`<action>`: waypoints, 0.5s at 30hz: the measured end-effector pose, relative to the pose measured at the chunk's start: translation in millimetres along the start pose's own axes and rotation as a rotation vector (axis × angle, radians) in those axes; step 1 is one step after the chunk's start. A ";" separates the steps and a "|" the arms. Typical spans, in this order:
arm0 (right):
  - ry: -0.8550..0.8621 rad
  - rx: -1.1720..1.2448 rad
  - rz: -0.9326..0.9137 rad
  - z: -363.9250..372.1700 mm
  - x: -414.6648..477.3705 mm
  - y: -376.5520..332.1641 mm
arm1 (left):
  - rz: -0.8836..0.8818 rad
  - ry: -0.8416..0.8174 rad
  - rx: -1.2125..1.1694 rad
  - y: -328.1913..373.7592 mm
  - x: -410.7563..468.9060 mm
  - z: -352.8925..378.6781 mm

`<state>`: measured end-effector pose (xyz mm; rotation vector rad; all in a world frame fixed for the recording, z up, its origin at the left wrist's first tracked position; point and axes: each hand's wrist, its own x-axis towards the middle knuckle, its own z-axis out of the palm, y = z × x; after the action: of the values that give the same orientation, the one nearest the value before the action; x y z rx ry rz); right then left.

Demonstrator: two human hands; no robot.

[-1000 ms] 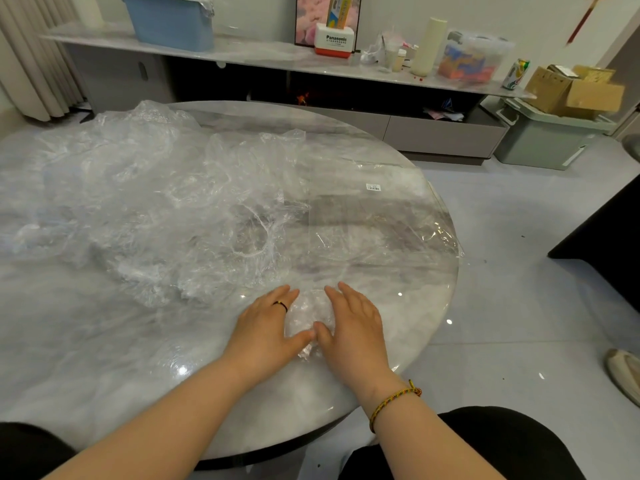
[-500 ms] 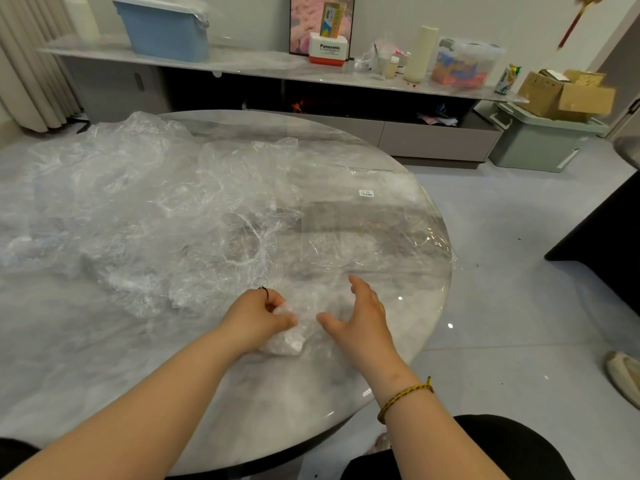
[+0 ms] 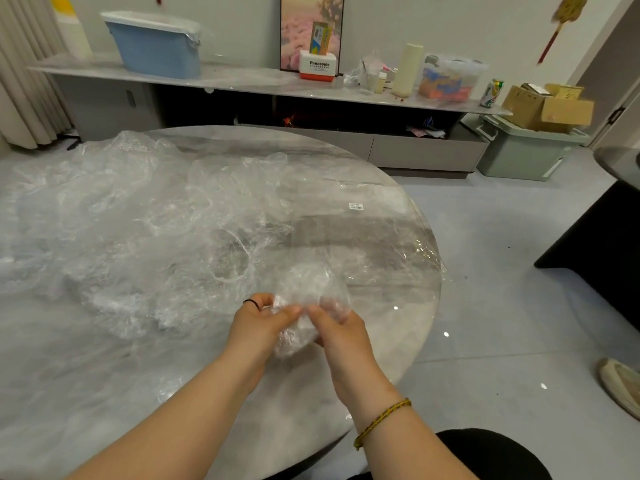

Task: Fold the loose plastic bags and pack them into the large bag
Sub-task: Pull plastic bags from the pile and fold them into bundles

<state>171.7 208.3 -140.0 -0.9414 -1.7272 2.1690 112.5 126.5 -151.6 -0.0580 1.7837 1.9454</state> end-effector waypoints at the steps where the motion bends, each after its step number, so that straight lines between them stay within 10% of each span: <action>1: 0.035 0.008 -0.021 -1.1 2.4 -2.3 | 0.018 -0.030 0.025 0.7 -0.3 1.4; 9: 0.203 0.223 -0.173 -27.8 11.7 -38.5 | 0.360 0.020 0.418 34.7 25.6 10.3; 15: 0.257 0.433 -0.113 -42.4 20.9 -47.3 | 0.308 -0.063 0.819 44.6 75.0 41.1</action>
<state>170.5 266.8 -107.7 -0.9268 -1.1055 2.1138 41.9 189.0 -131.2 0.5712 2.5077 1.2224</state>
